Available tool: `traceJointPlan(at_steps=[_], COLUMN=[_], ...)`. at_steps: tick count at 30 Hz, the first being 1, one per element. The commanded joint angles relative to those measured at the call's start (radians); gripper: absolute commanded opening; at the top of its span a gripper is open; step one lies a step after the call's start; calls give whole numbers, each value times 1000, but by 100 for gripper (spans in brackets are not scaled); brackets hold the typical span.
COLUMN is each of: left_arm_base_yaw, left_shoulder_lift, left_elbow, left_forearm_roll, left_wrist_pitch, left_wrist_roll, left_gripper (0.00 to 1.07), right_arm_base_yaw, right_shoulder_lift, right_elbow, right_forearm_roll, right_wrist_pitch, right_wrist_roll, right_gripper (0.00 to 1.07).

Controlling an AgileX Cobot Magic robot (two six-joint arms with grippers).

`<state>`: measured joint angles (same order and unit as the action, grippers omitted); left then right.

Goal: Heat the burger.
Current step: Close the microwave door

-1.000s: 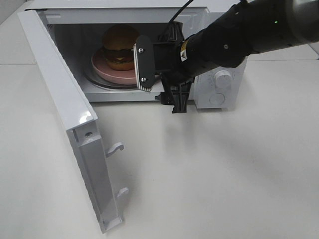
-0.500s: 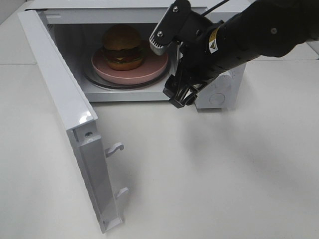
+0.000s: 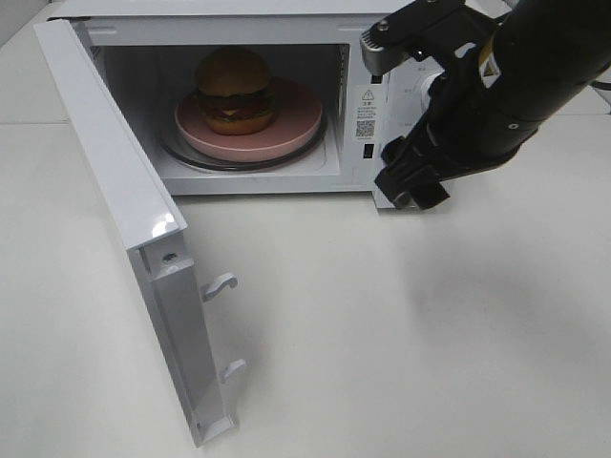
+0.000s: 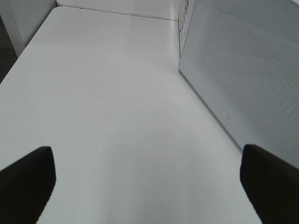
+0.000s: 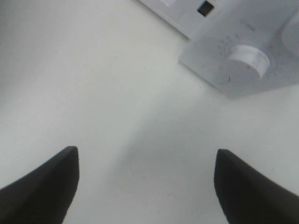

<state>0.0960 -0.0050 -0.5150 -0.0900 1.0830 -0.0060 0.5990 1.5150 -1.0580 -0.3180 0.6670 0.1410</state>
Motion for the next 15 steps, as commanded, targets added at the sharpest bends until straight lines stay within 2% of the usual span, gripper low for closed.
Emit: traceJointPlan(at_steps=[1,15], left_arm_base_yaw=[3,3], left_shoulder_lift=[-2,-2], left_elbow=[2,2], left_forearm_roll=[0,0], left_wrist_pitch=[-14,-14], left_wrist_roll=[-3,-3], left_gripper=[100,100], right_arm_base_yaw=[-4,-3], right_shoulder_lift=[-70,-350], right_elbow=[2,2], right_forearm_roll=[1,52], right_wrist_pitch=[135,429], right_wrist_roll=[52,9], right_gripper=[76,76])
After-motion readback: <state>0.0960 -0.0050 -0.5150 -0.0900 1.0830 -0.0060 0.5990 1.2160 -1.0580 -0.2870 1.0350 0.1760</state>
